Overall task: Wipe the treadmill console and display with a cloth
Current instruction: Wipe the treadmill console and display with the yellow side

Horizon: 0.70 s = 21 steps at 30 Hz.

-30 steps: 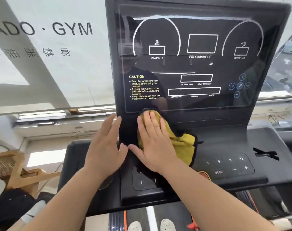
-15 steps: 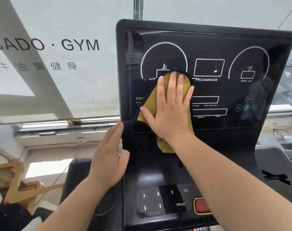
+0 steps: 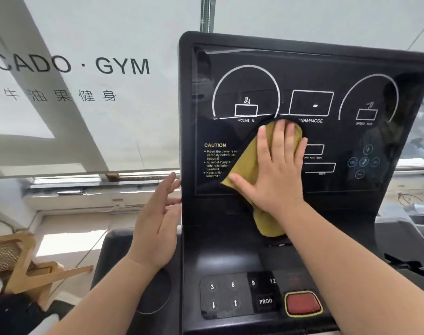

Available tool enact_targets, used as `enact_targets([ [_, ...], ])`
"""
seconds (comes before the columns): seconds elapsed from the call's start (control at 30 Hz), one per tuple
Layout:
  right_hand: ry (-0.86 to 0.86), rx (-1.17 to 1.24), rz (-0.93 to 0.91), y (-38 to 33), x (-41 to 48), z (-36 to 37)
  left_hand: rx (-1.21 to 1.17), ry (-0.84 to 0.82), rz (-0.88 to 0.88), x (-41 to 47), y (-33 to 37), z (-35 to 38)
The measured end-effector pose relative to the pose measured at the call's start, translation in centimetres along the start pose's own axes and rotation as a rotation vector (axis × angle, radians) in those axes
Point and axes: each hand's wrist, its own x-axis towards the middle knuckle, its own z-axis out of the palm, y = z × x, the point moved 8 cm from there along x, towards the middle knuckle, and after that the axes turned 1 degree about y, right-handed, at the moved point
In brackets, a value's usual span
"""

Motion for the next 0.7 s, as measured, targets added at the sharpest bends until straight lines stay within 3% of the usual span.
enact_targets([
  [0.07,0.021,0.032,0.102,-0.4,4.3,-1.9,0.011,-0.008,-0.006,-0.1,0.3,0.2],
  [0.17,0.034,0.006,0.083,-3.2,9.3,-4.2,0.004,-0.015,-0.017,0.2,0.7,0.1],
  [0.27,0.069,-0.042,-0.126,-7.8,10.7,-4.9,-0.074,0.054,-0.052,0.6,0.9,-0.6],
  [0.4,0.063,-0.081,-0.514,-10.7,5.7,-2.1,-0.072,0.128,-0.055,1.3,1.4,-1.2],
  [0.53,0.020,-0.151,-0.767,-8.0,-0.5,0.8,0.034,0.030,-0.004,2.2,2.3,-0.2],
  [0.6,0.053,-0.145,-0.753,-5.6,0.2,0.2,0.079,-0.003,0.017,2.4,2.6,0.3],
  [0.7,0.182,-0.121,-0.531,-1.8,5.1,-2.8,0.094,-0.009,0.033,2.3,2.9,0.4],
])
